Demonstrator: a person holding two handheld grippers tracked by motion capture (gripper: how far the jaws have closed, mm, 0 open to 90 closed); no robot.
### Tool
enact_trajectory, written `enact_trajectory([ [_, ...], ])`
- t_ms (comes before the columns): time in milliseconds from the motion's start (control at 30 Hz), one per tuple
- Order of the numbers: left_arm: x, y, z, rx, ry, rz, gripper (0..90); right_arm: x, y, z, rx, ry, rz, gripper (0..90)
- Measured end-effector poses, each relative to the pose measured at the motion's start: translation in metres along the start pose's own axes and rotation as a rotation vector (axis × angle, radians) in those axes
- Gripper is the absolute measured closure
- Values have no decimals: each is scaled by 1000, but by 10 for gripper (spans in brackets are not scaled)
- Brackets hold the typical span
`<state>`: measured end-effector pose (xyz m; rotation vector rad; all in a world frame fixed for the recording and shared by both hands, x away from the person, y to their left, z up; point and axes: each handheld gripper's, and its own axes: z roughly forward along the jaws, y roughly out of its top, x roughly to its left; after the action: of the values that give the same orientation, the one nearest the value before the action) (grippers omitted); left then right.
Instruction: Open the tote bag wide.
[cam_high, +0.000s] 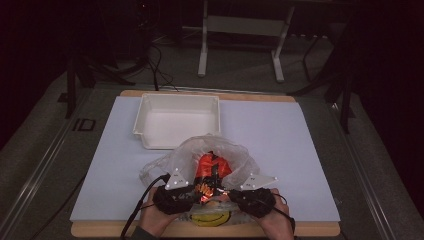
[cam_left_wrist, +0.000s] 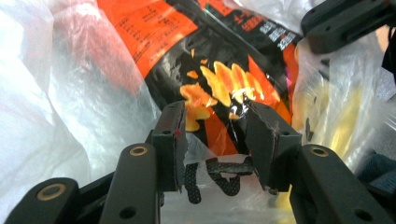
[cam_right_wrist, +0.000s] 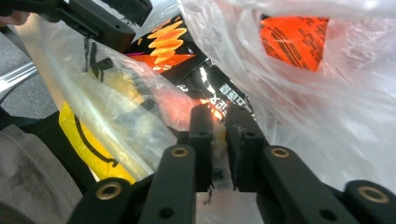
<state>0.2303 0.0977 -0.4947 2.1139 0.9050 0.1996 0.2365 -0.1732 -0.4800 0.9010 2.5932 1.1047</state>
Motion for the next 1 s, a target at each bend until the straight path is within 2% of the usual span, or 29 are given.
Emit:
enact_trajectory([
  [200,3,-5,-1,12,4,-5,568,1,-6,-7,3,-18,3,845],
  [500,2,-9,2,29,14,0,559,-3,-29,-15,14,-33,74,832],
  [700,4,-10,1,32,22,-5,559,-13,-42,-20,22,-101,144,825],
  [867,5,-12,2,33,30,-11,558,-23,-49,-24,41,-195,184,819],
  [1000,6,-12,1,30,31,-15,556,-28,-52,-27,44,-213,214,768],
])
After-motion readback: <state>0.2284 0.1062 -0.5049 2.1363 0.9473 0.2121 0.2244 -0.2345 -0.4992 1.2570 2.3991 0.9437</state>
